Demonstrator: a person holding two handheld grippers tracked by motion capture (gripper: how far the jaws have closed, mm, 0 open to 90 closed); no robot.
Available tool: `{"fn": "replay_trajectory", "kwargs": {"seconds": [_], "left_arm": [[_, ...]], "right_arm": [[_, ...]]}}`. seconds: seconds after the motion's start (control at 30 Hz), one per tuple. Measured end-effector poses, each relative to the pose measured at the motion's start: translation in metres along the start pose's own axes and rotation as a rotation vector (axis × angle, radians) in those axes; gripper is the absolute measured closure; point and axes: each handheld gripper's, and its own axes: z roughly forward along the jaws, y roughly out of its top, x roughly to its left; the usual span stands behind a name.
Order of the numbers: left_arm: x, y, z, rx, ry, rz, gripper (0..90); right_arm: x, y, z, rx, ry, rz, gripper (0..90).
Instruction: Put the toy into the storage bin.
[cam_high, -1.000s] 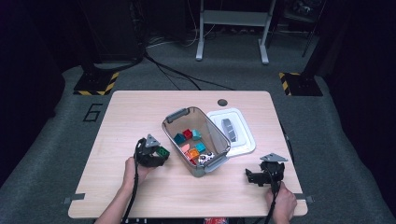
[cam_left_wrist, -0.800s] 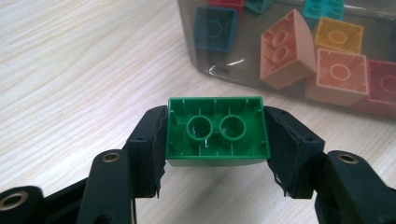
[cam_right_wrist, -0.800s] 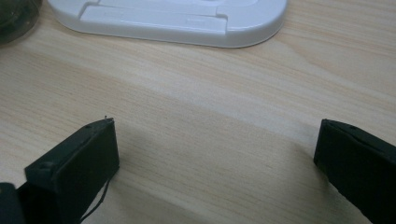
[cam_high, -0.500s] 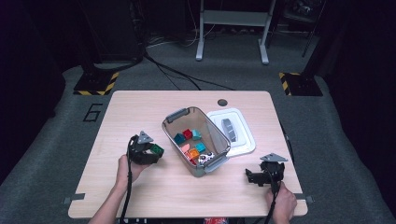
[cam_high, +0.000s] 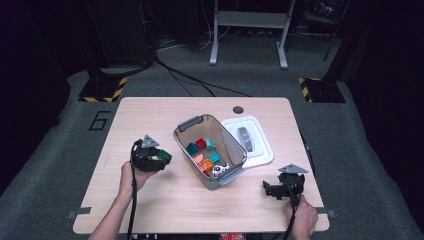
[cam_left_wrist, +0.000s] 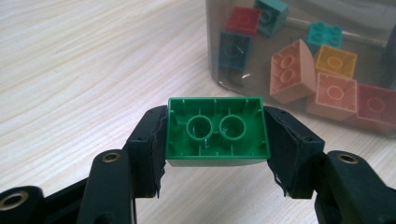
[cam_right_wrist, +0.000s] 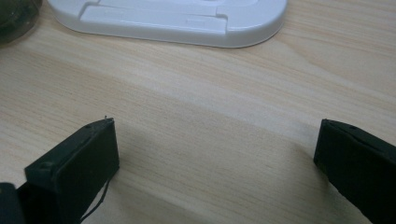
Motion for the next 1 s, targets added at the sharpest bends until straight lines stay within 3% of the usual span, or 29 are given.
{"fn": "replay_trajectory", "kwargs": {"seconds": [0.4, 1.0], "left_arm": [[0.007, 0.017, -0.018, -0.016, 0.018, 0.006, 43.2], [0.001, 0.067, -0.047, -0.077, 0.037, 0.051, 43.1]], "right_arm": [[0.000, 0.000, 0.000, 0.000, 0.000, 0.000, 0.0], [0.000, 0.000, 0.000, 0.001, 0.000, -0.001, 0.0]]}}
